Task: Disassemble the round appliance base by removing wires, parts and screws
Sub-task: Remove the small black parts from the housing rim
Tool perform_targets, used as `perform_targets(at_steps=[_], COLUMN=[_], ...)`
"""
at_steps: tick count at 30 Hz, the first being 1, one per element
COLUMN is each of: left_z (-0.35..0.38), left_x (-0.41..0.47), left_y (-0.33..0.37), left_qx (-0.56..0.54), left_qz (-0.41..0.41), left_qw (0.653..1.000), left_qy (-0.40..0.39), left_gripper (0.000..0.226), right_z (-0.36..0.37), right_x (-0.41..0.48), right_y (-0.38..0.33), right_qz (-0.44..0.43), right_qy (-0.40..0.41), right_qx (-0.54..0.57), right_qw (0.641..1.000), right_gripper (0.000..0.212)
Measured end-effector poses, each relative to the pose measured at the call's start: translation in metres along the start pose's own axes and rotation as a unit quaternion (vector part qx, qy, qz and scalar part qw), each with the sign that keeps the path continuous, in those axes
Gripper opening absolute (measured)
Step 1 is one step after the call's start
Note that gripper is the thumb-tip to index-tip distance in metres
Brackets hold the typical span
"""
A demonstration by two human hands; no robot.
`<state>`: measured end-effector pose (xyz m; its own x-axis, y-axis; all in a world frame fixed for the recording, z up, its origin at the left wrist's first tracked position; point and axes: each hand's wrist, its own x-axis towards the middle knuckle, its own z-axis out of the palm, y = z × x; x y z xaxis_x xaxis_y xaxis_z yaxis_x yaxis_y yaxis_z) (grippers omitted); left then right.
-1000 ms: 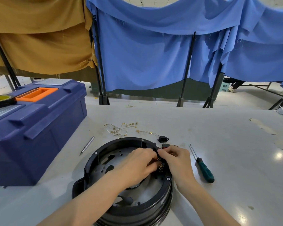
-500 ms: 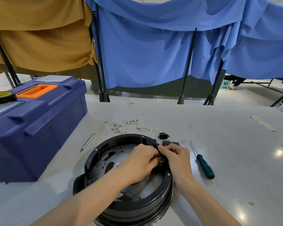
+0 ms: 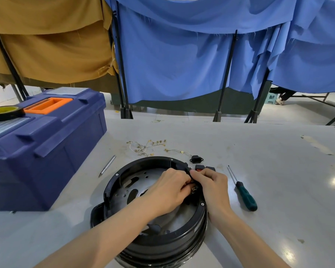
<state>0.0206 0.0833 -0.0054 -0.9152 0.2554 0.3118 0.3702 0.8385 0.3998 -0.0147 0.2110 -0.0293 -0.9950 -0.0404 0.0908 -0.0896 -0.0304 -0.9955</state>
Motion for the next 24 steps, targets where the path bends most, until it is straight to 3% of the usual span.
perform_targets(at_steps=[14, 24], left_z=[0.009, 0.008], left_x=[0.008, 0.006], left_y=[-0.009, -0.008], left_qx=[-0.027, -0.008], left_qz=[-0.004, -0.006], left_qw=[0.999, 1.000], left_qy=[0.031, 0.008], left_gripper=[0.016, 0.014], right_z=[-0.003, -0.004], right_x=[0.002, 0.002], right_y=[-0.002, -0.003], right_qz=[-0.001, 0.017], right_qy=[-0.018, -0.020], right_qx=[0.009, 0.030], right_qw=[1.000, 0.999], right_gripper=[0.025, 0.023])
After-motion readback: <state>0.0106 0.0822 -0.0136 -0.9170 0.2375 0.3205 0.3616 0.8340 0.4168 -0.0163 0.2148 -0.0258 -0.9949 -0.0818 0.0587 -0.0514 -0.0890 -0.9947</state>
